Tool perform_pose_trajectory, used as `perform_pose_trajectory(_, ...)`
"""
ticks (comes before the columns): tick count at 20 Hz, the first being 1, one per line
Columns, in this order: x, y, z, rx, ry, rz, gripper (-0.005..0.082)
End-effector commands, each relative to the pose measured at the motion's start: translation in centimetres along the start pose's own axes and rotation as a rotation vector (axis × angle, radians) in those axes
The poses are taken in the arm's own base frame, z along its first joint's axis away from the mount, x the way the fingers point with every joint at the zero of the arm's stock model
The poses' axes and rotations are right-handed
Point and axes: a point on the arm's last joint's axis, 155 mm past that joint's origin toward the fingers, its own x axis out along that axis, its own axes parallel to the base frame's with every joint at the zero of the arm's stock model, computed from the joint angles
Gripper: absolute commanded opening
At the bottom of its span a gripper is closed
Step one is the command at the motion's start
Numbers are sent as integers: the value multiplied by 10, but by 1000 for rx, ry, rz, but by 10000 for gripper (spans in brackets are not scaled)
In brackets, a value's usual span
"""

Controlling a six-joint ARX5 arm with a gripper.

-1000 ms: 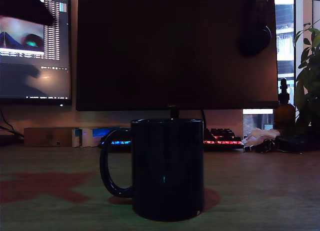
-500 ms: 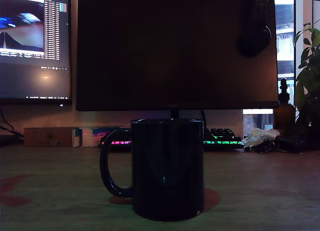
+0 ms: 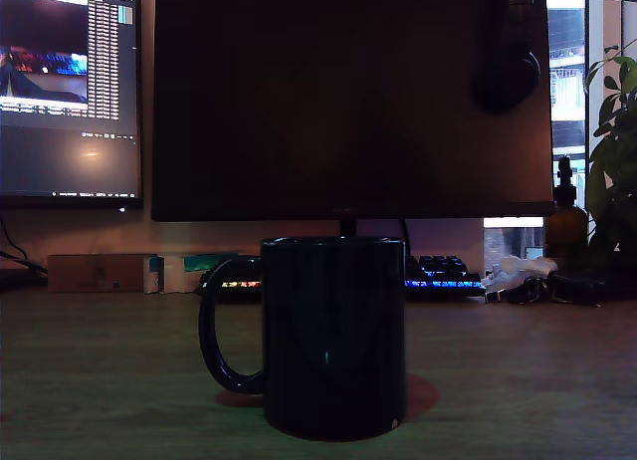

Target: Pick up the coffee capsules on the table and drop them inside the coffee cup

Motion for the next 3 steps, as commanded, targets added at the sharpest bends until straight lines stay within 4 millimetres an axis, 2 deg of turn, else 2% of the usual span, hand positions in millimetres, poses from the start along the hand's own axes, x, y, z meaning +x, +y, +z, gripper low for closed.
perform_pose_trajectory(1,-2,1,1,-1,-22,5,-21)
perform_pose_trajectory(3,-5,1,3,6,-35,4,-21)
